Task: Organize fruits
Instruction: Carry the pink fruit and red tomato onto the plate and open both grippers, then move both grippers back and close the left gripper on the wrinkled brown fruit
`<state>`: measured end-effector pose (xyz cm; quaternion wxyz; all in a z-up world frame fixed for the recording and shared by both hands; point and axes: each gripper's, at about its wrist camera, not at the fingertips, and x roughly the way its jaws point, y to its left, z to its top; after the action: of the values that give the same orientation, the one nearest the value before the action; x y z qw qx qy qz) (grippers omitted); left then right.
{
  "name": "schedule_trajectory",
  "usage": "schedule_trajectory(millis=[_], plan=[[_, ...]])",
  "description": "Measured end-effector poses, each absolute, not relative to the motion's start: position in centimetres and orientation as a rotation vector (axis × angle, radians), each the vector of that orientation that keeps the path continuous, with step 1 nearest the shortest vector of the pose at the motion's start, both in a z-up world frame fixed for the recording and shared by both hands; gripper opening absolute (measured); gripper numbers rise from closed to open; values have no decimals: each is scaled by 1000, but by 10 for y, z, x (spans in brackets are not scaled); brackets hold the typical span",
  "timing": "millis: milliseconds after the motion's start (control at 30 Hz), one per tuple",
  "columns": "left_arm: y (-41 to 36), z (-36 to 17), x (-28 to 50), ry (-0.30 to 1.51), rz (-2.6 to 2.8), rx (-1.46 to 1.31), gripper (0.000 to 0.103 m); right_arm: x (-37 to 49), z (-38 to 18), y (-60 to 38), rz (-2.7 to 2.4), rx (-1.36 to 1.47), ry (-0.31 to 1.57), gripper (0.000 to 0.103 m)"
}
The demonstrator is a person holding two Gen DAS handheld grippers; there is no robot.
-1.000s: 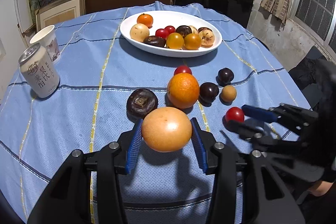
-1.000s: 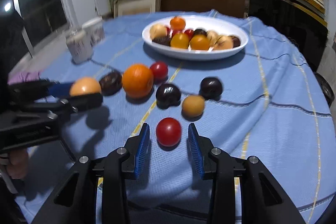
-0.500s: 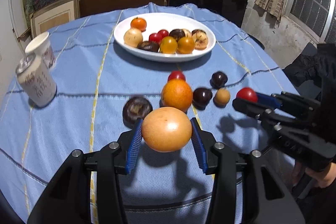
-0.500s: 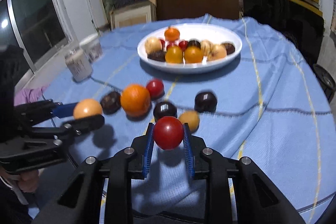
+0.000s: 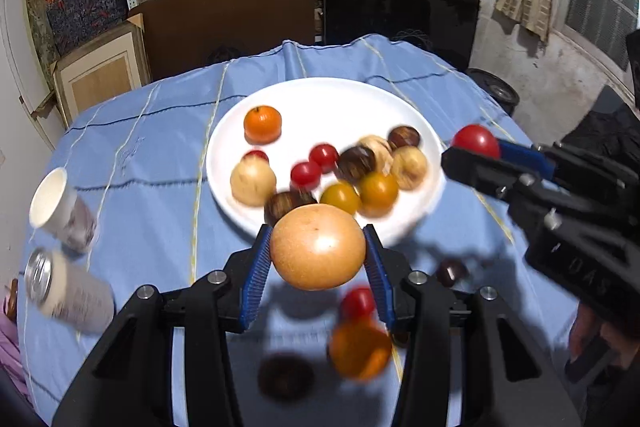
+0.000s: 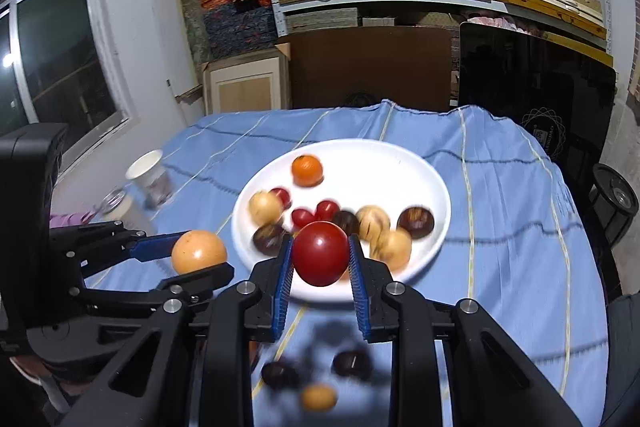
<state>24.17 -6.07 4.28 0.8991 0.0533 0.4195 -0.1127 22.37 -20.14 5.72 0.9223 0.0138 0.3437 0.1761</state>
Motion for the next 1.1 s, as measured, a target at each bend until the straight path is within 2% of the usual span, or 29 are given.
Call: schedule_trajectory(millis=[300, 333, 367, 500, 567, 633, 800, 900, 967, 1100], plan=[[-73, 19, 321, 914, -181, 120, 44, 299, 25, -197, 336, 109, 785, 28], [-73, 17, 324, 914, -177, 112, 44, 302, 23, -198, 333, 129, 789, 39], [-73, 15, 327, 915, -172, 100, 45, 302, 23, -201, 334, 161, 784, 45], [-73, 19, 321, 866, -158, 91, 65, 297, 24, -205, 323, 199, 762, 47], [-77, 24, 315, 845, -159, 117, 66, 290, 25, -211, 318, 225, 753, 48], [-78, 31, 308, 833, -171, 115, 68, 281, 27, -218, 313, 267, 739, 63], [-76, 44, 285, 810, -177, 115, 72, 252, 35, -237, 309, 343, 706, 65], [-76, 48, 268, 796, -179, 124, 74, 231, 37, -247, 303, 395, 706, 77], [-75, 47, 253, 803, -184, 130, 78, 213, 37, -254, 291, 431, 700, 78], [-65, 42, 223, 801, -188, 102, 78, 178, 31, -259, 269, 450, 694, 84]])
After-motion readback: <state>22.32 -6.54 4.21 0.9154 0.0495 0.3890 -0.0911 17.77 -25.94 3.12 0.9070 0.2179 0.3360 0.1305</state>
